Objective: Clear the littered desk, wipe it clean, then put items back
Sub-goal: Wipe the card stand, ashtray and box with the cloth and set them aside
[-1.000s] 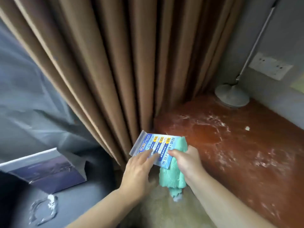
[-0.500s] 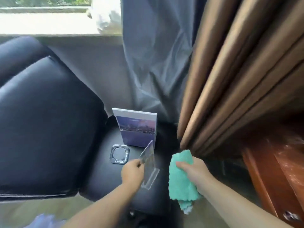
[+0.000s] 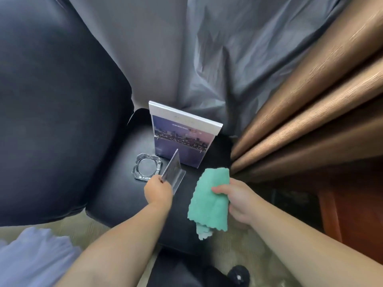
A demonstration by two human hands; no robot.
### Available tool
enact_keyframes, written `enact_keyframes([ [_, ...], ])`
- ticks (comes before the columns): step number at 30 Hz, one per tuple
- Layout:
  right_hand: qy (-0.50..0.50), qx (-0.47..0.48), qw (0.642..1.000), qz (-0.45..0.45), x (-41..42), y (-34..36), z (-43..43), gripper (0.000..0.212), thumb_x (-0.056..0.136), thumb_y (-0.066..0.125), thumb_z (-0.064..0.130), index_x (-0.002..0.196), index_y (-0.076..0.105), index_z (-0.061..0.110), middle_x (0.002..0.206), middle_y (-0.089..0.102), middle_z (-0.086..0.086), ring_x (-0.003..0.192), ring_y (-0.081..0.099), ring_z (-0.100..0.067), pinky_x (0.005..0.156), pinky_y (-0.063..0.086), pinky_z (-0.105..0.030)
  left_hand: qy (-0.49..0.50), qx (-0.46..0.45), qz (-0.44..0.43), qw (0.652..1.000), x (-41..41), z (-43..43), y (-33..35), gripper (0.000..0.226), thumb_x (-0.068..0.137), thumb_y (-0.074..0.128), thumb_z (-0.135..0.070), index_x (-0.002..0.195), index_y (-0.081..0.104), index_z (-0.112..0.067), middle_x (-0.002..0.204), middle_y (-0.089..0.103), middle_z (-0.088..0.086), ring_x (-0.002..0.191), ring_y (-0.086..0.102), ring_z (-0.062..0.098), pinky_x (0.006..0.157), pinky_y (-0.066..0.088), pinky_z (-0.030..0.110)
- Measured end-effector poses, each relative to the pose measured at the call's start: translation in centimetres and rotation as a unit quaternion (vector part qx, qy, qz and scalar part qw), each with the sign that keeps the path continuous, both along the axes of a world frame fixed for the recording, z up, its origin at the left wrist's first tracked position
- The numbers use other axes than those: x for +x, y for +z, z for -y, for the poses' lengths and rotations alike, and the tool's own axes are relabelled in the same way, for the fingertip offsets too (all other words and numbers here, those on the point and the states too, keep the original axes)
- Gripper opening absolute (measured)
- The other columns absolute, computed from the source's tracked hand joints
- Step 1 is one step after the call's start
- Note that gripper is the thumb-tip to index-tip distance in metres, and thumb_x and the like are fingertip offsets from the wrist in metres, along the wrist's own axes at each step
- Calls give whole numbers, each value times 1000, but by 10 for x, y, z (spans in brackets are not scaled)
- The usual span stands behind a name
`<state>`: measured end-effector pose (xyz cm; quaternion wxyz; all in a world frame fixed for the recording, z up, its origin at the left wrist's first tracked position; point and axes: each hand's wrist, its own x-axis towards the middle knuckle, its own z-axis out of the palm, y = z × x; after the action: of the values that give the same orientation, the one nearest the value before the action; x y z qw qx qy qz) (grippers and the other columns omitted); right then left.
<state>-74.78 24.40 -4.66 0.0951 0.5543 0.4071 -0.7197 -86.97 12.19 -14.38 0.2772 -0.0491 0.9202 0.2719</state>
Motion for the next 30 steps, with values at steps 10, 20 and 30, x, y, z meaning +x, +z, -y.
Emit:
enact_keyframes([
  [10, -20, -52, 998, -7, 21, -12, 20, 34, 87, 48, -12, 114, 60, 4, 108, 70, -15, 101, 65, -33, 84, 52, -43, 44, 53, 55, 996, -4, 2, -36, 16, 91, 52, -10, 105, 58, -6, 105, 64, 13, 97, 56, 32, 77, 38, 30],
  [20, -82, -31, 996, -23, 25, 12, 6, 44, 85, 55, -11, 125, 52, 8, 120, 62, -12, 107, 60, -31, 84, 52, -43, -76, 124, -113, 983, 27, -8, 34, 61, 89, 58, -18, 144, 32, -14, 155, 21, 1, 144, 11, 21, 114, 12, 38],
  [30, -319, 36, 942, -93, 98, 73, -26, 21, 92, 45, -4, 105, 59, 4, 103, 67, -22, 96, 63, -36, 77, 51, -48, -186, 321, 408, 834, 102, -89, 147, 18, 92, 56, -22, 102, 67, -13, 92, 74, 6, 90, 69, 22, 78, 55, 35],
])
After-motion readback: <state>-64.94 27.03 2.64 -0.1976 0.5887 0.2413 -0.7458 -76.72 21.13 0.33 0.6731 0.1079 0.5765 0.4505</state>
